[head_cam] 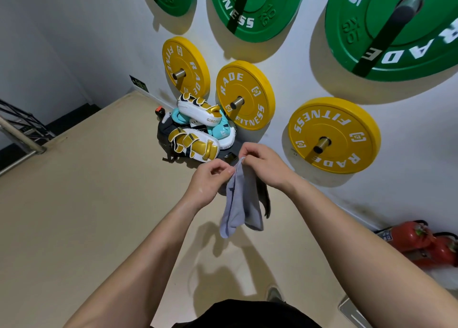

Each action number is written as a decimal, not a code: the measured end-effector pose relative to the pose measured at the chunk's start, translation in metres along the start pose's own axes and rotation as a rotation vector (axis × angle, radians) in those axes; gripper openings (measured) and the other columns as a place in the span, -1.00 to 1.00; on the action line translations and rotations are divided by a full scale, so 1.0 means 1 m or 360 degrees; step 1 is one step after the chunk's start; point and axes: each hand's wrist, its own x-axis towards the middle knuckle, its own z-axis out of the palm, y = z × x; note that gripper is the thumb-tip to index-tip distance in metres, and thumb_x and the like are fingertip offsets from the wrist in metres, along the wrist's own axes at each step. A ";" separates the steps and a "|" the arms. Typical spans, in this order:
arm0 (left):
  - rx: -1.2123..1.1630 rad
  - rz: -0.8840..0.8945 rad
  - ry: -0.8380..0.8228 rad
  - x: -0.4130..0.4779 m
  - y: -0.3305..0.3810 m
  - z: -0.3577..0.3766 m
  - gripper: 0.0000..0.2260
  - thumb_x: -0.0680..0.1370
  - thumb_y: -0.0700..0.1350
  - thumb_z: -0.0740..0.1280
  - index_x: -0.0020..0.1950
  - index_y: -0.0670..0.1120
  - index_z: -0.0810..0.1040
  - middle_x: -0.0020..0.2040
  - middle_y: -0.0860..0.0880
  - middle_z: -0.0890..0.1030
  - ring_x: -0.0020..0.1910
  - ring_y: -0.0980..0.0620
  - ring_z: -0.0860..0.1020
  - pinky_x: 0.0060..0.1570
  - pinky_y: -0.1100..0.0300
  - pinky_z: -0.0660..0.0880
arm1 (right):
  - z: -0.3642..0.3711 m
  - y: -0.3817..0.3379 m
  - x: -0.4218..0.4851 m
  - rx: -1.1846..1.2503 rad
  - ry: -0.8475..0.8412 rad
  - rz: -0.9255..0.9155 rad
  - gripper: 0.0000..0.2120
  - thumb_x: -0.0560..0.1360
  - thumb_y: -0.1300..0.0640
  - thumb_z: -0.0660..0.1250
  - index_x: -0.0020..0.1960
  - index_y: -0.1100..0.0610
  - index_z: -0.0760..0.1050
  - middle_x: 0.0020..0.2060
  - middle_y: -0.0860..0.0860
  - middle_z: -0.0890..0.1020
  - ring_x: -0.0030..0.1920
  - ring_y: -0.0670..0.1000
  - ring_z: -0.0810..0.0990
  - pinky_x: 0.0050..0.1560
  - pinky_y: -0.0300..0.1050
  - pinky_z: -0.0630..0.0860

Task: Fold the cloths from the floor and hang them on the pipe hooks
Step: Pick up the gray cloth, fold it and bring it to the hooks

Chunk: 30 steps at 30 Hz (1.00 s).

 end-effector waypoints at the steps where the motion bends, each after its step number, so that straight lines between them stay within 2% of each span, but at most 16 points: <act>1: 0.0001 -0.0010 -0.0005 0.000 0.001 0.003 -0.90 0.61 -0.17 0.35 -0.02 -0.20 0.60 -0.21 -0.07 0.62 -0.27 0.10 0.55 -0.18 0.07 0.56 | -0.002 -0.001 -0.001 -0.0002 0.0007 0.0003 -0.84 0.46 0.20 0.21 -0.25 0.01 0.44 -0.40 -0.21 0.50 -0.29 -0.18 0.42 -0.23 -0.16 0.33; 5: 0.0112 0.0093 -0.0089 -0.002 0.009 0.020 -0.97 0.59 -0.22 0.33 0.01 -0.16 0.54 -0.22 -0.03 0.56 -0.29 0.12 0.48 -0.24 0.23 0.48 | -0.010 -0.002 -0.005 0.0008 0.0086 0.0016 -0.86 0.53 0.20 0.21 -0.17 0.04 0.45 -0.31 -0.13 0.52 -0.22 -0.11 0.45 -0.17 -0.10 0.38; 8: 0.0068 0.0083 -0.0165 0.000 0.006 0.025 -0.92 0.54 -0.26 0.38 0.00 -0.12 0.58 -0.20 -0.06 0.53 -0.27 0.07 0.44 -0.26 0.22 0.48 | -0.023 -0.005 -0.009 0.0007 0.0093 0.0020 -0.85 0.57 0.19 0.22 -0.15 0.02 0.47 -0.30 -0.14 0.51 -0.24 -0.15 0.44 -0.21 -0.16 0.35; 11: 0.0147 0.0066 -0.0246 0.000 -0.007 0.028 -0.90 0.48 -0.23 0.42 -0.10 -0.03 0.62 -0.26 -0.05 0.53 -0.31 0.07 0.39 -0.27 0.24 0.43 | -0.039 -0.006 -0.014 0.0086 0.0072 0.0027 -0.84 0.58 0.21 0.24 -0.14 0.04 0.49 -0.30 -0.13 0.50 -0.24 -0.16 0.42 -0.21 -0.20 0.31; 15: 0.0242 -0.0127 -0.0140 -0.004 -0.024 0.036 -0.86 0.44 -0.33 0.38 -0.13 -0.10 0.59 -0.32 0.02 0.47 -0.39 0.09 0.31 -0.31 0.30 0.34 | -0.061 -0.009 -0.017 0.0291 0.0179 0.0019 -0.78 0.56 0.29 0.24 -0.19 0.05 0.47 -0.31 -0.12 0.49 -0.27 -0.22 0.42 -0.22 -0.29 0.31; 17: 0.0282 -0.0209 -0.0145 -0.007 -0.032 0.034 -0.85 0.44 -0.36 0.40 -0.14 -0.12 0.59 -0.34 0.03 0.48 -0.45 0.15 0.33 -0.36 0.35 0.33 | -0.072 -0.008 -0.019 0.0370 0.0281 0.0010 -0.82 0.52 0.26 0.26 -0.21 0.05 0.45 -0.32 -0.11 0.48 -0.31 -0.25 0.41 -0.26 -0.34 0.30; 19: 0.0322 -0.0231 -0.0146 -0.009 -0.041 0.028 -0.83 0.44 -0.35 0.43 -0.18 -0.08 0.59 -0.33 0.02 0.51 -0.46 0.18 0.39 -0.35 0.31 0.36 | -0.082 -0.003 -0.022 0.0407 0.0399 0.0052 -0.89 0.44 0.17 0.24 -0.24 0.03 0.46 -0.31 -0.11 0.49 -0.29 -0.22 0.41 -0.23 -0.29 0.30; 22: 0.0448 -0.0283 -0.0072 -0.011 -0.049 0.015 -0.84 0.42 -0.32 0.42 -0.16 -0.07 0.60 -0.27 -0.01 0.58 -0.36 0.07 0.47 -0.34 0.23 0.39 | -0.095 0.012 -0.028 0.0460 0.0574 0.0129 -0.92 0.37 0.14 0.22 -0.28 0.03 0.46 -0.30 -0.08 0.49 -0.26 -0.16 0.42 -0.21 -0.23 0.31; 25: 0.0610 -0.0319 -0.0025 -0.011 -0.054 0.008 -0.87 0.43 -0.27 0.39 -0.15 -0.04 0.58 -0.23 -0.02 0.59 -0.35 0.03 0.52 -0.37 0.19 0.43 | -0.100 0.025 -0.038 0.0498 0.0653 0.0186 -0.91 0.41 0.16 0.23 -0.27 0.06 0.43 -0.31 -0.04 0.46 -0.27 -0.12 0.39 -0.26 -0.25 0.30; 28: 0.0351 -0.0531 0.0115 -0.007 -0.054 0.014 -0.88 0.51 -0.30 0.30 -0.13 -0.09 0.51 -0.18 -0.10 0.56 -0.36 -0.08 0.64 -0.31 0.09 0.57 | -0.099 0.043 -0.046 0.0542 0.0745 0.0257 -0.78 0.53 0.27 0.21 -0.25 0.05 0.42 -0.29 -0.01 0.45 -0.25 -0.06 0.39 -0.24 -0.17 0.30; 30: 0.0039 -0.0673 0.0241 0.000 -0.048 0.021 -0.87 0.55 -0.33 0.25 -0.12 -0.13 0.52 -0.16 -0.14 0.56 -0.34 -0.10 0.65 -0.18 0.08 0.64 | -0.100 0.060 -0.054 0.0490 0.0855 0.0349 -0.79 0.56 0.24 0.20 -0.22 0.03 0.42 -0.26 0.00 0.48 -0.21 -0.03 0.41 -0.20 -0.11 0.31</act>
